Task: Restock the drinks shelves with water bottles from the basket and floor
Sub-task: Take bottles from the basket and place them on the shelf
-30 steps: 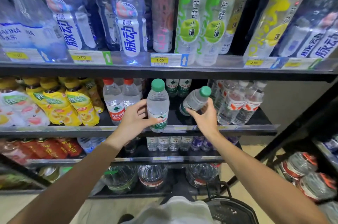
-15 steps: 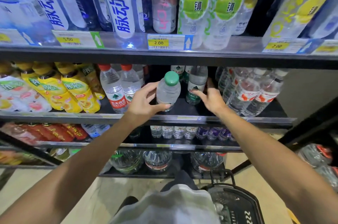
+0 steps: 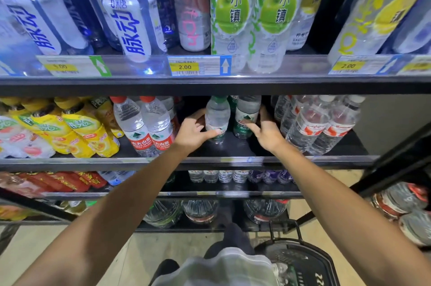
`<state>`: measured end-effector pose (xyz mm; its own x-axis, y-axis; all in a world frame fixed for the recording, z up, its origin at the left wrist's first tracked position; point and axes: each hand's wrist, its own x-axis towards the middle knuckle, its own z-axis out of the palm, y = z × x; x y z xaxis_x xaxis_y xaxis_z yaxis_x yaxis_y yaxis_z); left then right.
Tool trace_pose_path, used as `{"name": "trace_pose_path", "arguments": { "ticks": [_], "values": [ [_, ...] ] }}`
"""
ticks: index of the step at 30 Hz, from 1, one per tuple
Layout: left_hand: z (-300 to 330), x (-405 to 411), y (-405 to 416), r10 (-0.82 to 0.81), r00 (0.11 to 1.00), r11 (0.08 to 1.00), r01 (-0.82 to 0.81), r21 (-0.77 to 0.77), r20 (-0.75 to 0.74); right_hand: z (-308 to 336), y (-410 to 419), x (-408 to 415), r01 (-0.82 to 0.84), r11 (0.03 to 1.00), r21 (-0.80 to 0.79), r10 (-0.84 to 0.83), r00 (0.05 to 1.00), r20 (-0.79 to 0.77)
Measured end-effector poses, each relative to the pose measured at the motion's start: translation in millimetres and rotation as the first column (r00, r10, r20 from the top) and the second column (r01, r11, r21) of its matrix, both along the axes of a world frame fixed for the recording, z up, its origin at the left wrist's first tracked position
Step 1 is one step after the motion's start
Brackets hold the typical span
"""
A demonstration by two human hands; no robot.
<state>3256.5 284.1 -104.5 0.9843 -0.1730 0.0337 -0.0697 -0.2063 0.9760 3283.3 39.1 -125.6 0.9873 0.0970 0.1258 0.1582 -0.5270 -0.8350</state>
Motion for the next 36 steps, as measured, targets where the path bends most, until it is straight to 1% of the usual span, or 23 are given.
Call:
{"name": "trace_pose_path", "arguments": {
  "ticks": [3, 9, 12, 13, 16, 19, 22, 26, 30, 33, 36],
  "values": [
    [5, 10, 4, -0.027, 0.998, 0.999, 0.025, -0.033, -0.065, 2, 2, 0, -0.007, 1.000, 0.028, 0.008, 1.000, -0.020],
    [7, 14, 8, -0.094, 0.991, 0.995, 0.097, 0.034, -0.096, 3, 3, 0, 0.006, 0.999, 0.037, -0.004, 0.998, -0.070],
    [-2, 15, 10, -0.115, 0.986, 0.990, 0.124, 0.070, -0.120, 3, 3, -2, 0.002, 1.000, -0.002, -0.003, 0.989, -0.147],
    [-6, 16, 9, -0.117, 0.985, 0.986, 0.131, 0.104, -0.127, 3, 4, -3, -0.008, 1.000, -0.028, 0.003, 0.984, -0.176],
    [-18, 20, 3, -0.052, 0.991, 0.949, 0.087, 0.305, -0.121, -4, 9, -6, -0.022, 0.992, -0.124, -0.008, 0.972, -0.237],
    [-30, 20, -4, 0.077, 0.990, 0.929, -0.028, 0.368, -0.119, -10, 15, -8, 0.016, 0.978, -0.207, -0.068, 0.966, -0.248],
    [-37, 21, -7, 0.130, 0.986, 0.930, -0.086, 0.357, -0.100, -12, 16, -7, 0.020, 0.969, -0.248, -0.082, 0.967, -0.242],
    [-41, 32, -11, 0.124, 0.992, 0.927, -0.115, 0.358, -0.001, -15, 13, 6, 0.031, 0.965, -0.261, -0.103, 0.958, -0.269],
    [-47, 48, -16, 0.144, 0.986, 0.919, -0.163, 0.360, 0.078, -21, 17, 25, 0.057, 0.963, -0.263, -0.127, 0.958, -0.257],
    [-47, 61, -20, 0.142, 0.988, 0.916, -0.154, 0.370, 0.058, -27, 18, 36, 0.055, 0.959, -0.279, -0.138, 0.949, -0.284],
    [-46, 67, -22, 0.112, 0.994, 0.929, -0.105, 0.356, 0.002, -31, 16, 44, 0.027, 0.981, -0.192, -0.080, 0.959, -0.271]
  ]
}}
